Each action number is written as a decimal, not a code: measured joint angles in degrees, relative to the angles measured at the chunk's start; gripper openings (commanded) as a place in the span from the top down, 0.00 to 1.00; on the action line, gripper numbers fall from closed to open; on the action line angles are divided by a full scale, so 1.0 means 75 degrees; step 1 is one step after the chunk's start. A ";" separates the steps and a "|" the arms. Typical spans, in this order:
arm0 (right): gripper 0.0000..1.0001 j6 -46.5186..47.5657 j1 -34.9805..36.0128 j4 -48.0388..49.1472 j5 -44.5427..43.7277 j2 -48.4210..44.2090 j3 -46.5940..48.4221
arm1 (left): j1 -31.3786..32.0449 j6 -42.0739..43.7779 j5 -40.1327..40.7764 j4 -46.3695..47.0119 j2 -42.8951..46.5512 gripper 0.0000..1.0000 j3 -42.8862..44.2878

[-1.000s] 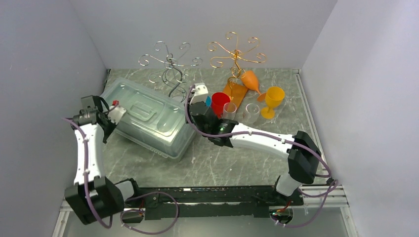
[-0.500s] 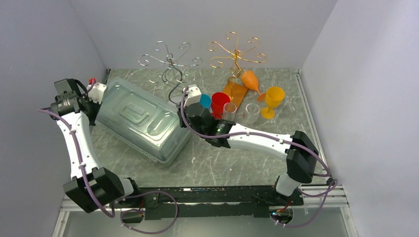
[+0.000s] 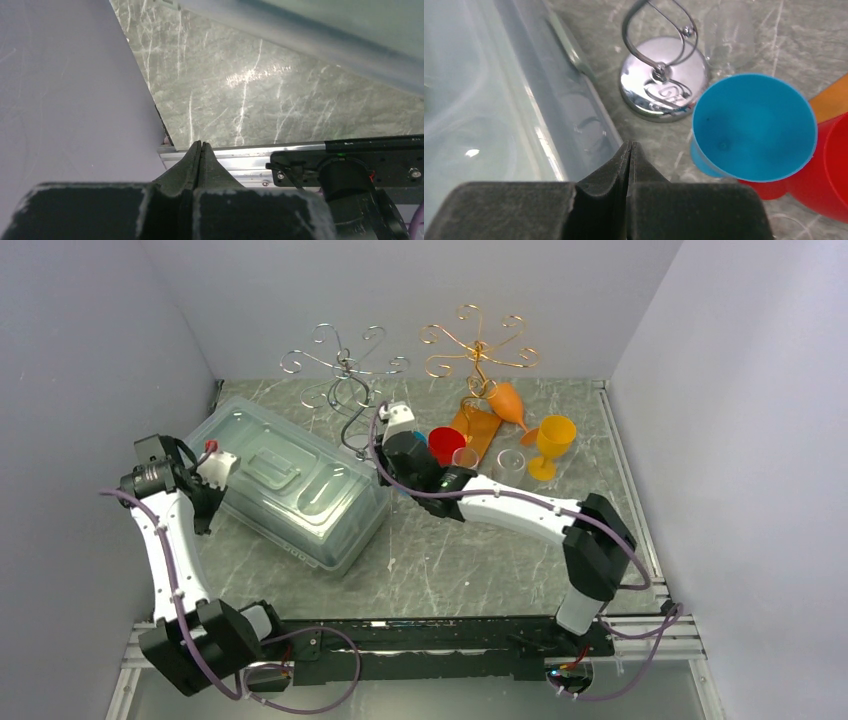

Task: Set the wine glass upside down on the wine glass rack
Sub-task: Move the distractor to the center of the board.

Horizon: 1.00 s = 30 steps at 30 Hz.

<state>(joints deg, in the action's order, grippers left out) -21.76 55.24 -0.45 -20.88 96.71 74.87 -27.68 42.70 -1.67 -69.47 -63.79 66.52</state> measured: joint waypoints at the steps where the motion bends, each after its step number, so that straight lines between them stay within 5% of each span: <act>1: 1.00 0.0035 0.0020 -0.0003 0.0047 0.0131 0.0003 | 0.0000 -0.0047 0.0017 0.0085 -0.0134 1.00 0.0006; 16: 1.00 0.0216 0.1186 -0.0399 0.0154 0.0886 0.0128 | -0.0052 -0.1236 0.0189 0.1332 -0.3337 1.00 0.2439; 23: 1.00 0.0169 0.1772 -0.0615 0.0734 0.2279 0.1632 | -0.0050 -0.1553 -0.0052 0.1393 -0.3908 1.00 0.3529; 27: 1.00 0.0189 0.1926 -0.0924 0.1113 0.3092 0.2929 | -0.0047 -0.1585 -0.0052 0.1428 -0.3946 0.93 0.3756; 30: 1.00 0.0189 0.1970 -0.1087 0.1463 0.3762 0.4092 | -0.0050 -0.1600 -0.0003 0.1329 -0.3963 0.74 0.4130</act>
<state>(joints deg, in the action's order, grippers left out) -20.34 70.02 -8.60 -9.91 124.92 105.56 -28.05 30.70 -1.69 -59.51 -93.51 97.49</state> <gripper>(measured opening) 0.005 0.093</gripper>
